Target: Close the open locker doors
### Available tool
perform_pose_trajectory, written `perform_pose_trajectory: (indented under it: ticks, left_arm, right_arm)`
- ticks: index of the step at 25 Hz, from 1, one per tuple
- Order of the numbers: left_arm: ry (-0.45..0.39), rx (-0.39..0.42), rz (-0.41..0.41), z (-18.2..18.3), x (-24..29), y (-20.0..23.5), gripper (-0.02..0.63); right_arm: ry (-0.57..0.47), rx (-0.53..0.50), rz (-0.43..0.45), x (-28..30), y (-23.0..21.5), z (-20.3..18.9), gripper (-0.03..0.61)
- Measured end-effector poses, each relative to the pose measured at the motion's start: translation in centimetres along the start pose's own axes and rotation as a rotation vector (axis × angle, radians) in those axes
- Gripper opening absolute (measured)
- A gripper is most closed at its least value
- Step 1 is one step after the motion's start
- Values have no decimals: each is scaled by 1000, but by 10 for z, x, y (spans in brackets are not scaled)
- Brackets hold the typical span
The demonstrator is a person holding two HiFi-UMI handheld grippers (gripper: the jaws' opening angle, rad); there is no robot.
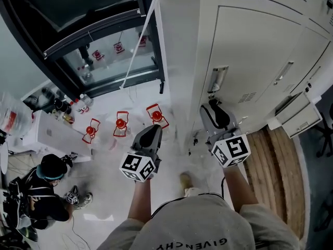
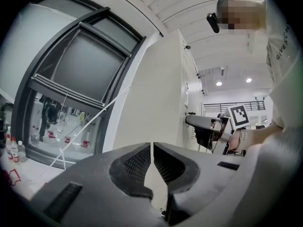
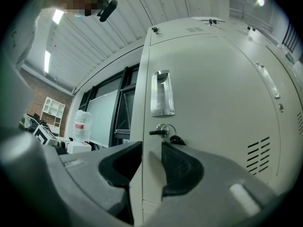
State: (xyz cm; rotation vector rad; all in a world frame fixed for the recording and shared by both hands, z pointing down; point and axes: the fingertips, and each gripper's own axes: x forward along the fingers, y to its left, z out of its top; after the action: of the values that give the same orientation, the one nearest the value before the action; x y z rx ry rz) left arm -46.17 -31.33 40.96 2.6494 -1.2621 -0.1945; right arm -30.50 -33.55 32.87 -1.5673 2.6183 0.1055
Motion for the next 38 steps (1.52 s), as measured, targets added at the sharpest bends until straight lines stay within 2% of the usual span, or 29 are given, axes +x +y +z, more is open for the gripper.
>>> perform_pose_trajectory:
  ticks: [8, 11, 18, 20, 26, 31, 38]
  left_arm:
    - [3, 12, -10, -1, -10, -13, 17]
    - [9, 16, -25, -5, -17, -24, 17]
    - [22, 24, -53, -11, -37, -51, 17]
    - [18, 31, -67, -10, -42, -61, 17]
    - [20, 35, -114, -15, -62, -97, 17]
    - [24, 24, -153, -28, -78, -120, 17]
    - [38, 43, -165, -31, -72, -141, 17]
  right_arm:
    - [15, 18, 35, -24, 4, -16, 124]
    - [22, 28, 17, -48, 0, -23, 124]
    - [30, 9, -146, -130, -29, -20, 119]
    - [25, -5, -199, -159, -37, -16, 61]
    - [39, -23, -332, -244, -46, -11, 3]
    - [63, -24, -420, -309, -47, -16, 2]
    - [79, -5, -527, -375, -69, -19, 2]
